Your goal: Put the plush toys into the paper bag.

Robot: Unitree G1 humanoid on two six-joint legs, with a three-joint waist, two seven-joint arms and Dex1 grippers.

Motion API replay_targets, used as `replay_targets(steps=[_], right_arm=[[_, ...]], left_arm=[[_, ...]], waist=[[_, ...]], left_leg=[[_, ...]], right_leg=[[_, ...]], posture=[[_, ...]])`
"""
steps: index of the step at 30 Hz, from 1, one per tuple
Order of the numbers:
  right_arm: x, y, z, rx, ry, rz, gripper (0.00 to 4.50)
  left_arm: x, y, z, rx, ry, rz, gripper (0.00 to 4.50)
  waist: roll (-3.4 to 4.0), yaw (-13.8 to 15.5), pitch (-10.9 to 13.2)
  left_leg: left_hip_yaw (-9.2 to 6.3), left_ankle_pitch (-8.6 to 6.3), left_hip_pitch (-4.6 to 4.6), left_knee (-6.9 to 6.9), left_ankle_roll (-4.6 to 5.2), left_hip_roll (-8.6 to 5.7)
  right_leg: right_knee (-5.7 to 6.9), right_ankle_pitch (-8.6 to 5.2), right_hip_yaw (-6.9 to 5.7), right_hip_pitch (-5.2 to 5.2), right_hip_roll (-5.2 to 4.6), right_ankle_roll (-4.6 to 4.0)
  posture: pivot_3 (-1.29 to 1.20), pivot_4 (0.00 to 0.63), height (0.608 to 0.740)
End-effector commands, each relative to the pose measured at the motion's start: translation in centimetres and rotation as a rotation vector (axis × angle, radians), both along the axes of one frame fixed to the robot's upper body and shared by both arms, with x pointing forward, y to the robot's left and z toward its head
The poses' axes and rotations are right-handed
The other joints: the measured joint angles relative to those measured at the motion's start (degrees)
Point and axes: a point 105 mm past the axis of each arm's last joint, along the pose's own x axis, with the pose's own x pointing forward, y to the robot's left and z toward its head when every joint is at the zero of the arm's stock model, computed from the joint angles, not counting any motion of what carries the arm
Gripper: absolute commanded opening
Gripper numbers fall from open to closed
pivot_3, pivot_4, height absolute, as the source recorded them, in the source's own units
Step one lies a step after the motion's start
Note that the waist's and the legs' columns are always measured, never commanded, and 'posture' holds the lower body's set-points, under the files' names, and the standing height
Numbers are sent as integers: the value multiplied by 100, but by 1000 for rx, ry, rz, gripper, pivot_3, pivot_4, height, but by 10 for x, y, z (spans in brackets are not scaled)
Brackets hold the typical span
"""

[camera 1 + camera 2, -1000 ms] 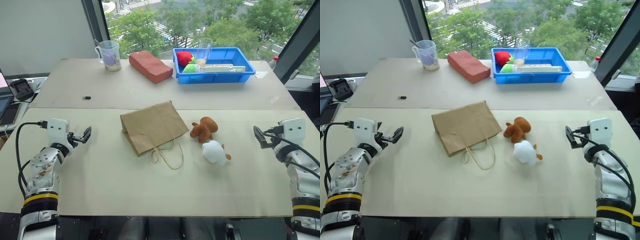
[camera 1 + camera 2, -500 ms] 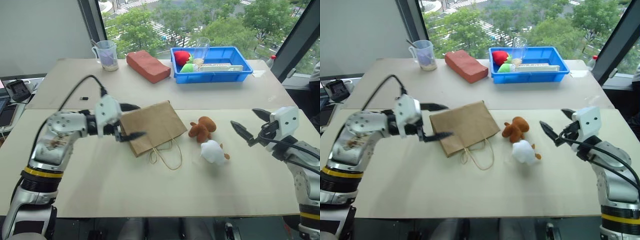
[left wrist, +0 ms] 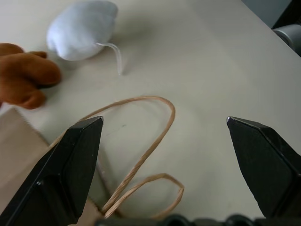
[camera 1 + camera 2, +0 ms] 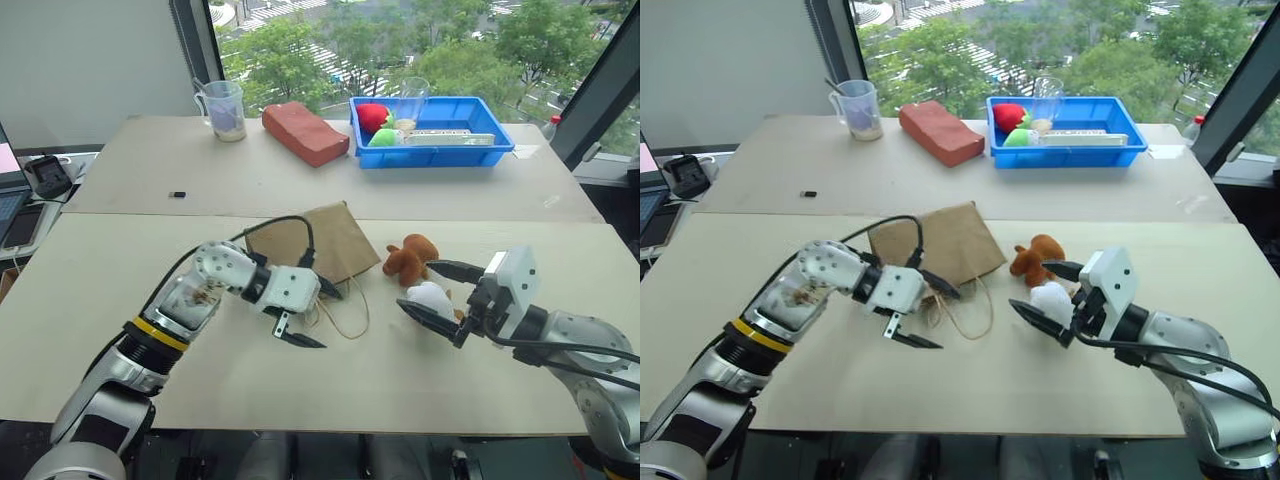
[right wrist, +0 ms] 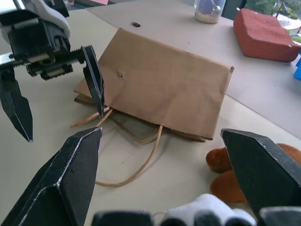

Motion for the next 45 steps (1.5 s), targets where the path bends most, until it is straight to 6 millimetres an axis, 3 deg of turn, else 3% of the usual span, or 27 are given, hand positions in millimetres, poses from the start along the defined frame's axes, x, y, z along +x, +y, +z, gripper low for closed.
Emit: replay_targets(steps=[1, 6, 10, 19, 20, 28, 34, 39, 45], right_arm=[[-3, 4, 9, 6, -39, -7, 4500], [1, 3, 12, 16, -47, -42, 4500], [4, 2, 13, 19, -53, -56, 4500], [12, -3, 12, 40, -61, -78, 4500], [12, -3, 12, 40, -61, -78, 4500], [15, -7, 6, 32, -66, -76, 4500], [18, -16, 3, 14, -70, -99, 4500], [21, -9, -6, -8, -51, -69, 4500], [43, 34, 9, 51, -124, 21, 2646]], left_arm=[[5, -8, -1, 23, -59, -32, 4479], [15, -22, -13, 47, -60, -35, 4479], [14, -26, -21, 77, 47, -34, 4479], [17, -25, -16, 80, 84, -18, 248], [16, -24, -15, 77, 83, -25, 91], [19, -21, 7, -15, 64, -26, 91], [33, -5, 89, -315, 200, 118, 91], [39, 10, 117, -409, 273, 189, 91], [42, 17, 131, -446, 282, 207, 0]], waist=[[0, 0, 0], [0, 24, 0], [0, 26, 0], [0, 28, 0], [0, 28, 0], [0, 27, 0], [0, 17, 0], [1, -21, 0], [0, -88, 0]], left_leg=[[0, 0, -2, 1, 0, 0], [-1, 0, -2, 10, 0, -12], [-4, -5, -10, 31, 9, -11], [-5, -11, -15, 52, 19, -11], [-5, -11, -15, 52, 19, -11], [-5, -12, -16, 52, 20, -10], [-7, -12, -22, 56, 20, 0], [-7, -14, -12, 53, 23, -2], [-4, -13, -11, 55, 22, -4]], right_leg=[[0, 0, 0, -1, 0, 0], [1, 0, -1, 3, -2, 1], [6, -2, -1, 1, 0, 3], [14, -4, -1, 3, -2, 6], [13, -4, -1, 4, -1, 6], [15, -4, -1, 1, -1, 6], [17, -4, -5, -2, 0, 6], [20, -5, -5, 2, 1, 9], [27, -5, 0, -2, 3, 8]], posture=[[0, 150, 740], [0, 150, 740], [0, 150, 740], [0, 150, 740], [0, 150, 740], [0, 150, 740], [0, 150, 740], [0, 150, 740], [0, 150, 740]])
